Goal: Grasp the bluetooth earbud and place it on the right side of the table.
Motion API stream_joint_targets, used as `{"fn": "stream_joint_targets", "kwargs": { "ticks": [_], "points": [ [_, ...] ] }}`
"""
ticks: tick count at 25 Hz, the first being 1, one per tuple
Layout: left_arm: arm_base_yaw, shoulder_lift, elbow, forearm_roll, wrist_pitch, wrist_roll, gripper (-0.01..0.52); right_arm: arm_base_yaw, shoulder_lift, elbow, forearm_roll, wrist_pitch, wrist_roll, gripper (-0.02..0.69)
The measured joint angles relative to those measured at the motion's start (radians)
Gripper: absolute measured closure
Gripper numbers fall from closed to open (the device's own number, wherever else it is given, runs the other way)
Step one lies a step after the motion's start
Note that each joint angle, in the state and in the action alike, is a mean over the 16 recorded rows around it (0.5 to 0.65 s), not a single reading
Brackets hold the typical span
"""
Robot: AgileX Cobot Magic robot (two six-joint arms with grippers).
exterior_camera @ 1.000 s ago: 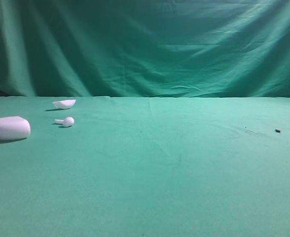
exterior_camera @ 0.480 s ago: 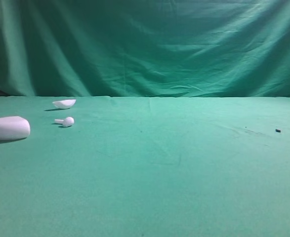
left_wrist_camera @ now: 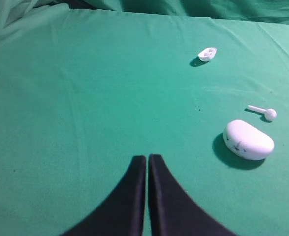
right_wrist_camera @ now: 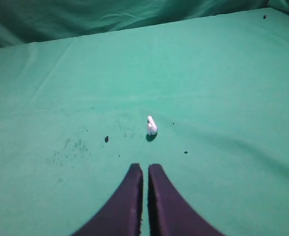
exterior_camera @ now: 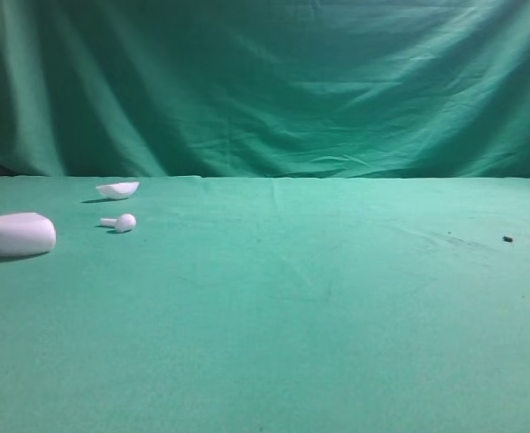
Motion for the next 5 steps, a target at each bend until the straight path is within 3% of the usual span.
{"fn": "stream_joint_targets", "kwargs": {
  "ticks": [5],
  "points": [
    [0.0, 0.0, 0.0, 0.0, 0.0, 0.0, 0.514, 0.0, 0.0, 0.0, 0.0, 0.004, 0.003, 0.665]
  ]
}}
